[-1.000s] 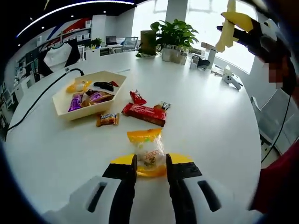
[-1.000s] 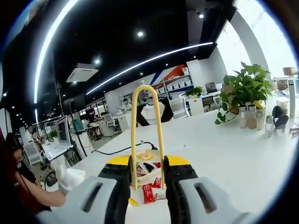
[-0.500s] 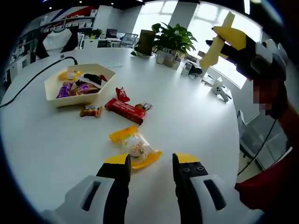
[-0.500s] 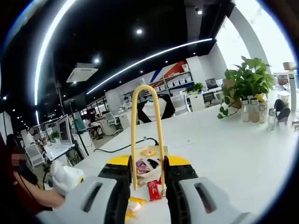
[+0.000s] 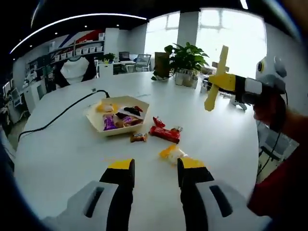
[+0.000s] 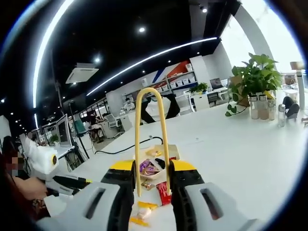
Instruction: Place the target food into the container with the food tongs after gripping and lifting it, then release it inside without dropping or visibly crushing the food.
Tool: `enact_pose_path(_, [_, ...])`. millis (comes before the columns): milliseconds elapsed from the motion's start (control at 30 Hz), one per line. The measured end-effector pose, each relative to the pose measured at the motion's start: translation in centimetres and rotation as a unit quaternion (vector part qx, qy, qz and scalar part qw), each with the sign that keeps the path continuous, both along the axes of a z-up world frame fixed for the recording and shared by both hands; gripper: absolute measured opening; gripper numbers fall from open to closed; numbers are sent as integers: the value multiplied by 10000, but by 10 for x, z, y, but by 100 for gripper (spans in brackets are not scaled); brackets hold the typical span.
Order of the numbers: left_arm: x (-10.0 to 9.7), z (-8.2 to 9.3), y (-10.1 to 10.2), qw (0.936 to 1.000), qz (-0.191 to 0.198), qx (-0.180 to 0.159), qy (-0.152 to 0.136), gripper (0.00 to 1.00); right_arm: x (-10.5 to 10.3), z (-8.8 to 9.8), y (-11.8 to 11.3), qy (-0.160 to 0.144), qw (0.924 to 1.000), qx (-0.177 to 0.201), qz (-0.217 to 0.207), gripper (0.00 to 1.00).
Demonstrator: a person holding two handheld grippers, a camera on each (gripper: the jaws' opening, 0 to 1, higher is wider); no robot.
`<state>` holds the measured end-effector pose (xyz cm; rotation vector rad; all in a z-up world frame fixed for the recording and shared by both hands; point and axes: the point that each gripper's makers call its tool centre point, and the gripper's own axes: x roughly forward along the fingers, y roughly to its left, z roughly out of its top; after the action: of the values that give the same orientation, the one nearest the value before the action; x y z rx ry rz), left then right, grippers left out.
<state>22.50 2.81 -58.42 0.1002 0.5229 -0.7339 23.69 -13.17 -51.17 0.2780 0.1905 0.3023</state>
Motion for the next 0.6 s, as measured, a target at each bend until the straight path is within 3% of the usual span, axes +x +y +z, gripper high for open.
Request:
enact_pose_path(133, [11,16,34,9984,376,96,-409,37,2,-9,8,75,9999,49,-64,24])
enact_pose_path(167, [13,16,42,9977,485,217,-420,37,2,-11,10,107,9999,25,-82,24])
enact_pose_path(233, [15,21,54,9969,665,120,-414,37,3,-18,18,165,9999,-35,-41,24])
enact_pose_path(400, [22,41,86,9916,1033,174,-753,36,3,-30,33,257,9997,11,-4,24])
enact_pose_path(600, [22,51,123,9855,1421,283,-884,35,5,-51,41,431,9990,51,-90,24])
